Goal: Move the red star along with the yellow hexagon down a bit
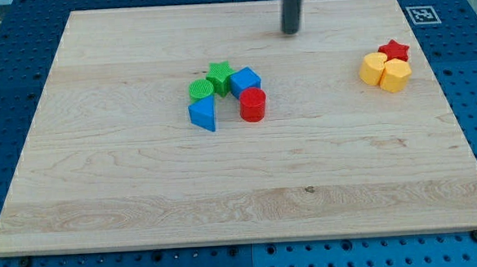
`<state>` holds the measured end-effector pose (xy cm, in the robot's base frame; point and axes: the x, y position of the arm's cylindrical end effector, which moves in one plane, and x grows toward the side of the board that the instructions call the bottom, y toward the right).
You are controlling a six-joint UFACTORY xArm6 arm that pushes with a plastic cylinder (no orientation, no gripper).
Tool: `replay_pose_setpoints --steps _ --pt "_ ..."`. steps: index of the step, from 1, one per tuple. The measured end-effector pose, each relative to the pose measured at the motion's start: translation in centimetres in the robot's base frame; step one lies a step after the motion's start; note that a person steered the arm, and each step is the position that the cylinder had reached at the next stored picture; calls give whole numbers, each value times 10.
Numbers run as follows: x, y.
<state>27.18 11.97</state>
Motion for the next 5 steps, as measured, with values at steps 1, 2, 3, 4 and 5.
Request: replay_pose_setpoints --steps 1,2,3,4,5 --pt "0 79" --pt "14 125" --pt "39 125" --pt "44 131" --pt "51 137"
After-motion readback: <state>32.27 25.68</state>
